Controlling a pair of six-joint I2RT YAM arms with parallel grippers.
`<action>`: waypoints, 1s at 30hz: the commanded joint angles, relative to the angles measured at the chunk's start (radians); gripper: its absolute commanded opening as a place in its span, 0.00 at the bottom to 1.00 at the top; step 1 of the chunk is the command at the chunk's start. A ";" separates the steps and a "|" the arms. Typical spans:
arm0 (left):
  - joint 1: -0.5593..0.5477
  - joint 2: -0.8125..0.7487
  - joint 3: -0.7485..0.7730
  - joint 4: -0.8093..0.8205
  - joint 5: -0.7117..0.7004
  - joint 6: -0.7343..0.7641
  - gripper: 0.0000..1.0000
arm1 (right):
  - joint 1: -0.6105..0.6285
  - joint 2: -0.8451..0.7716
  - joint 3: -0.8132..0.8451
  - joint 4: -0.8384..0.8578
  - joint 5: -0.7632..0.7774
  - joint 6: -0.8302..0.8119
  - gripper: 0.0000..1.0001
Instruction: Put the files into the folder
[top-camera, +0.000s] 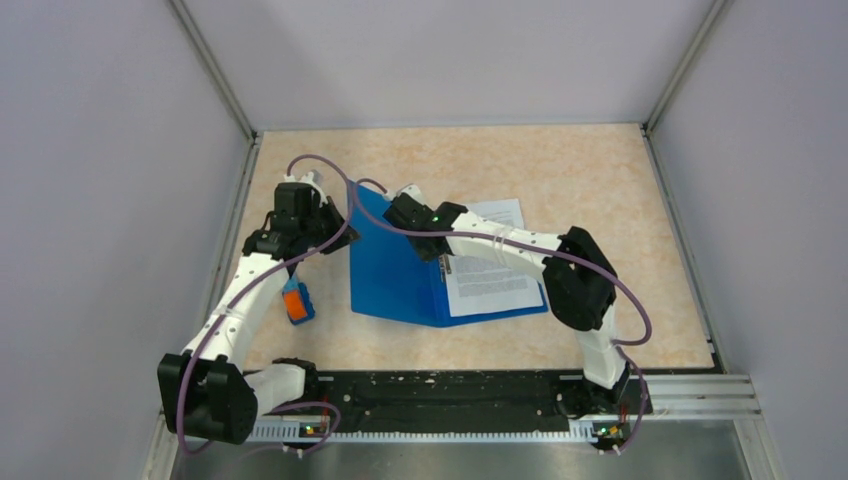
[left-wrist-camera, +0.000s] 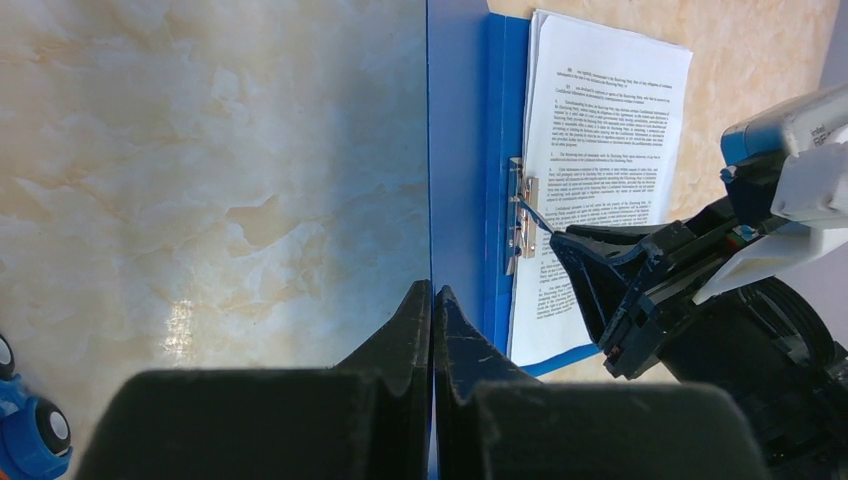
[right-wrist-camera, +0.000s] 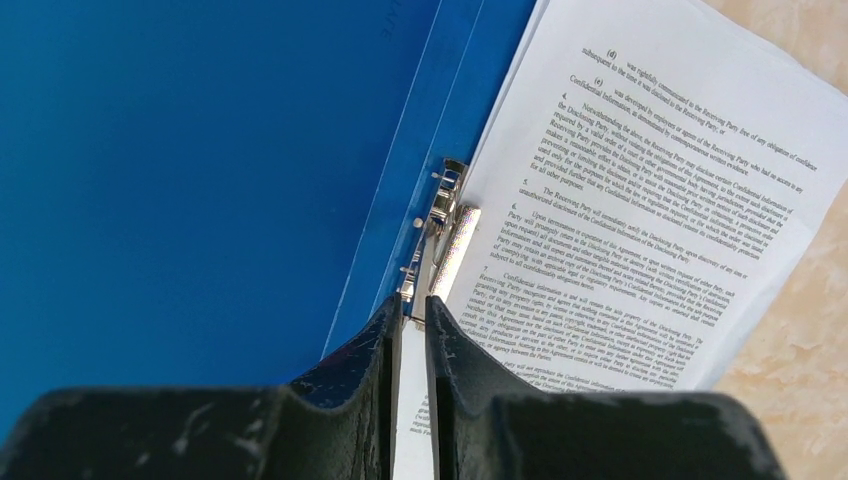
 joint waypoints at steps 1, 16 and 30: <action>-0.004 -0.004 0.040 0.019 -0.033 -0.021 0.00 | 0.013 -0.020 -0.017 0.002 0.027 0.004 0.14; -0.004 -0.005 0.022 0.022 -0.086 -0.057 0.00 | 0.013 -0.076 -0.114 0.045 0.000 0.029 0.11; -0.004 -0.011 0.004 0.026 -0.143 -0.083 0.00 | 0.013 -0.126 -0.204 0.086 -0.064 0.047 0.02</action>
